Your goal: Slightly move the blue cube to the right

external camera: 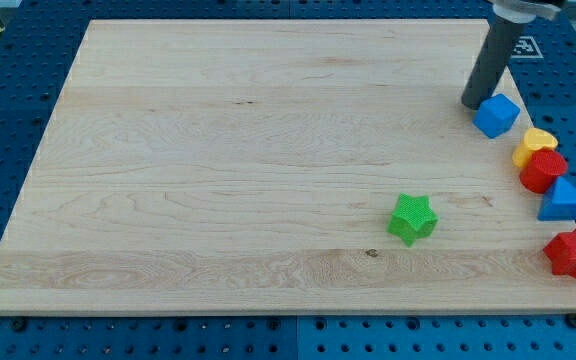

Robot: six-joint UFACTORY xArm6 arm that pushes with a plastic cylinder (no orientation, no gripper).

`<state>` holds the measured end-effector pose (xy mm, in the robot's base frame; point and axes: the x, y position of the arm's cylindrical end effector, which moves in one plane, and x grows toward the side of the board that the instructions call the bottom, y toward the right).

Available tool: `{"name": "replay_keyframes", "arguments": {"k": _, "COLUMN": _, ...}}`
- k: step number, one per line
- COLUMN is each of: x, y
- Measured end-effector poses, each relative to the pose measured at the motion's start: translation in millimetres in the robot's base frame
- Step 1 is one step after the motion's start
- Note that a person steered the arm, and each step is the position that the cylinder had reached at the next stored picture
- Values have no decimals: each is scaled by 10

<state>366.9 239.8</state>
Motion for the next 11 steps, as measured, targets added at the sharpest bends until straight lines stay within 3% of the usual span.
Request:
{"name": "replay_keyframes", "arguments": {"k": 4, "x": 167, "y": -363}}
{"name": "replay_keyframes", "arguments": {"k": 7, "x": 251, "y": 52}}
{"name": "replay_keyframes", "arguments": {"k": 9, "x": 251, "y": -568}}
{"name": "replay_keyframes", "arguments": {"k": 11, "x": 251, "y": -693}}
